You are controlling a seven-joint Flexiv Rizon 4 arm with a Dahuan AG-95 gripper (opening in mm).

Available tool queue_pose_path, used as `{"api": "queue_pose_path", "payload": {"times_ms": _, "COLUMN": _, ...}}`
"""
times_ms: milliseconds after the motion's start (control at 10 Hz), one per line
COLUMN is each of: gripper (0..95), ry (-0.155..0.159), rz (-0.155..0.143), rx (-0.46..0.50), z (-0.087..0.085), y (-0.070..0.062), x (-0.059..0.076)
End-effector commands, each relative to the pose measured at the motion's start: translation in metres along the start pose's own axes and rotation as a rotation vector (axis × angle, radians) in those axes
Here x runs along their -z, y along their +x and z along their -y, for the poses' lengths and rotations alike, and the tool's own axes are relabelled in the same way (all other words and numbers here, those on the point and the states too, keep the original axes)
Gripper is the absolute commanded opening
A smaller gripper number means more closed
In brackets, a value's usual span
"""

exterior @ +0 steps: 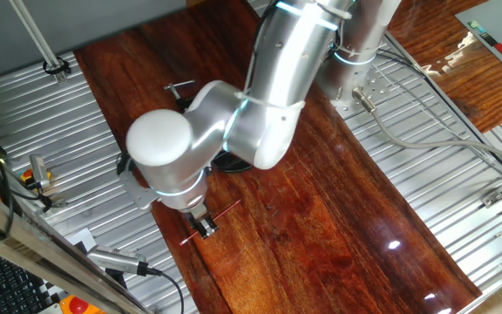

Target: Insert the pencil into the pencil sharpener

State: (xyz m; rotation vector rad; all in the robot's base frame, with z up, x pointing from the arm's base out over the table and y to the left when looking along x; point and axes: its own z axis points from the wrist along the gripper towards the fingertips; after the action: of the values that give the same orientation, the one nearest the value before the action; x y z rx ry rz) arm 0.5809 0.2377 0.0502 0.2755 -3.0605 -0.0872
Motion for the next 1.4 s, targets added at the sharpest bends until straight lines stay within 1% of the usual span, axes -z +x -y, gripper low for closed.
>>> {"api": "queue_pose_path", "payload": {"times_ms": 100, "gripper": 0.0, "ry": 0.000, "rz": 0.008, "rx": 0.037, "z": 0.001, "y": 0.001, "x": 0.000}}
{"api": "queue_pose_path", "payload": {"times_ms": 300, "gripper": 0.0, "ry": 0.005, "rz": 0.005, "rx": 0.020, "z": -0.001, "y": 0.001, "x": 0.000}}
{"api": "queue_pose_path", "payload": {"times_ms": 400, "gripper": 0.0, "ry": 0.007, "rz": 0.004, "rx": 0.015, "z": -0.009, "y": -0.002, "x": -0.004}}
{"api": "queue_pose_path", "payload": {"times_ms": 500, "gripper": 0.0, "ry": 0.007, "rz": 0.010, "rx": 0.001, "z": -0.020, "y": -0.007, "x": -0.014}}
{"api": "queue_pose_path", "payload": {"times_ms": 600, "gripper": 0.0, "ry": 0.006, "rz": 0.012, "rx": -0.009, "z": -0.023, "y": -0.009, "x": -0.018}}
{"api": "queue_pose_path", "payload": {"times_ms": 700, "gripper": 0.0, "ry": 0.007, "rz": 0.012, "rx": -0.006, "z": -0.021, "y": -0.012, "x": -0.020}}
{"api": "queue_pose_path", "payload": {"times_ms": 800, "gripper": 0.0, "ry": 0.006, "rz": 0.011, "rx": 0.008, "z": -0.016, "y": -0.015, "x": -0.019}}
{"api": "queue_pose_path", "payload": {"times_ms": 1000, "gripper": 0.0, "ry": 0.006, "rz": 0.001, "rx": 0.031, "z": -0.002, "y": -0.019, "x": -0.012}}
{"api": "queue_pose_path", "payload": {"times_ms": 1100, "gripper": 0.0, "ry": 0.006, "rz": -0.002, "rx": 0.043, "z": 0.005, "y": -0.020, "x": -0.009}}
{"api": "queue_pose_path", "payload": {"times_ms": 1200, "gripper": 0.0, "ry": 0.005, "rz": -0.007, "rx": 0.058, "z": 0.016, "y": -0.018, "x": -0.005}}
{"api": "queue_pose_path", "payload": {"times_ms": 1400, "gripper": 0.0, "ry": 0.004, "rz": -0.014, "rx": 0.075, "z": 0.029, "y": -0.011, "x": 0.001}}
